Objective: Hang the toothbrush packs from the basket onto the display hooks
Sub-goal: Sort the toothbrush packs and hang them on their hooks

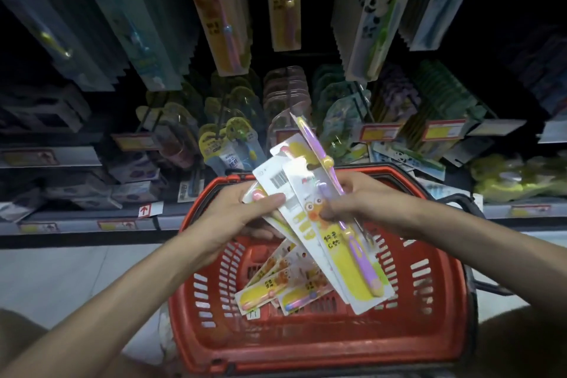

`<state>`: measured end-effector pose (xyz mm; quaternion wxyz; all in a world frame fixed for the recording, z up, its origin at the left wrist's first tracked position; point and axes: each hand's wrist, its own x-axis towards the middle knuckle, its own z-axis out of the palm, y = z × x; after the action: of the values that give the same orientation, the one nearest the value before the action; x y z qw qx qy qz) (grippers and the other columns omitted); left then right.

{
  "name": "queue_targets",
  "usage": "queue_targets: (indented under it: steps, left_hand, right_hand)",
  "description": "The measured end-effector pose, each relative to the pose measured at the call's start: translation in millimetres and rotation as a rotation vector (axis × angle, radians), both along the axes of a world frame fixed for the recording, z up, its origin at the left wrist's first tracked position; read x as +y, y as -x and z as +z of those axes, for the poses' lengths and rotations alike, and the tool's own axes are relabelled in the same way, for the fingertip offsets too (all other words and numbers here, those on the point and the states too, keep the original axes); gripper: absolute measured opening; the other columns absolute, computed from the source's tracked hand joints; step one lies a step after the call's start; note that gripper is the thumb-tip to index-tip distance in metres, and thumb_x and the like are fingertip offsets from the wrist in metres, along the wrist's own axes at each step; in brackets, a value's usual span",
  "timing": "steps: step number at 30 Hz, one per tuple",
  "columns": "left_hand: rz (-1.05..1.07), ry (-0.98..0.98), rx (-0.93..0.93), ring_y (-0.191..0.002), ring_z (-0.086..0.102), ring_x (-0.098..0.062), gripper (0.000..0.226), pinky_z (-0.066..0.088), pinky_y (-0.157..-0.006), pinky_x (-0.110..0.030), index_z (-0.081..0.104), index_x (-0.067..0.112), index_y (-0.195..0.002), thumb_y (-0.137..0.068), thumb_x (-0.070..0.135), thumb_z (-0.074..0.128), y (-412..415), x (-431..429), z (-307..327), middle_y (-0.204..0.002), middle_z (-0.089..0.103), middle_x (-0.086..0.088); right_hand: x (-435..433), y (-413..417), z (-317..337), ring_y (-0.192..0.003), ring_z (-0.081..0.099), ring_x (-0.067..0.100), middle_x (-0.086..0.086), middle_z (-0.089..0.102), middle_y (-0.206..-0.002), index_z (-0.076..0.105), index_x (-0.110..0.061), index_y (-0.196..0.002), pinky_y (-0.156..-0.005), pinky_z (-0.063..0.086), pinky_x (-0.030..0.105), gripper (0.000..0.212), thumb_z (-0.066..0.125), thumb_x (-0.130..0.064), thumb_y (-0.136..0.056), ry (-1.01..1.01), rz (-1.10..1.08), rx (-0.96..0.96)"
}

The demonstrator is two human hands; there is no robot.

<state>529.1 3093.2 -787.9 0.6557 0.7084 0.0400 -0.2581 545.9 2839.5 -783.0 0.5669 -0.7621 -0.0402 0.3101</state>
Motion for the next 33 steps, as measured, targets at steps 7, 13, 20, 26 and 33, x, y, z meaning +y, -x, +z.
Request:
queue_targets:
  steps: [7,13,20,26,33]
  left_hand:
    - [0.091,0.006,-0.040,-0.074,0.077,-0.022,0.022,0.062,-0.061,-0.024,0.075,0.011,-0.109,-0.093,0.026,0.073,5,5,-4,-0.096,0.081,-0.012]
    - [0.160,0.008,-0.005,-0.079,0.078,-0.019,0.020,0.063,-0.060,-0.026,0.075,0.017,-0.112,-0.095,0.029,0.072,0,8,-7,-0.096,0.082,-0.007]
    - [0.207,-0.064,-0.029,-0.082,0.078,-0.019,0.023,0.063,-0.061,-0.029,0.074,0.014,-0.113,-0.099,0.032,0.068,-11,19,-6,-0.098,0.081,-0.008]
    - [0.233,-0.094,-0.017,-0.080,0.078,-0.019,0.019,0.064,-0.063,-0.031,0.074,0.013,-0.112,-0.102,0.027,0.066,-14,26,-7,-0.096,0.080,-0.011]
    - [0.172,-0.054,0.017,-0.083,0.079,-0.024,0.016,0.064,-0.063,-0.036,0.072,0.011,-0.111,-0.102,0.022,0.065,-6,18,-8,-0.094,0.081,-0.010]
  right_hand:
    - [3,11,-12,-0.100,0.068,0.044,0.030,0.071,-0.113,0.069,-0.001,-0.116,-0.096,0.050,0.060,0.043,0.074,-0.013,-0.075,-0.138,-0.151,0.063]
    - [7,16,-19,-0.102,0.074,0.043,0.020,0.077,-0.108,0.067,0.000,-0.120,-0.101,0.055,0.059,0.036,0.073,-0.003,-0.085,-0.139,-0.232,0.057]
    - [9,12,-17,-0.096,0.071,0.048,0.027,0.075,-0.106,0.067,0.006,-0.115,-0.090,0.059,0.051,0.034,0.072,-0.003,-0.083,-0.200,-0.362,0.088]
    - [12,13,-12,-0.092,0.064,0.047,0.027,0.071,-0.100,0.069,0.005,-0.107,-0.085,0.048,0.056,0.043,0.077,-0.013,-0.070,-0.220,-0.370,0.153]
    - [21,22,-10,-0.101,0.073,0.042,0.023,0.076,-0.111,0.069,0.002,-0.118,-0.089,0.061,0.050,0.034,0.069,0.009,-0.085,-0.286,-0.331,0.227]
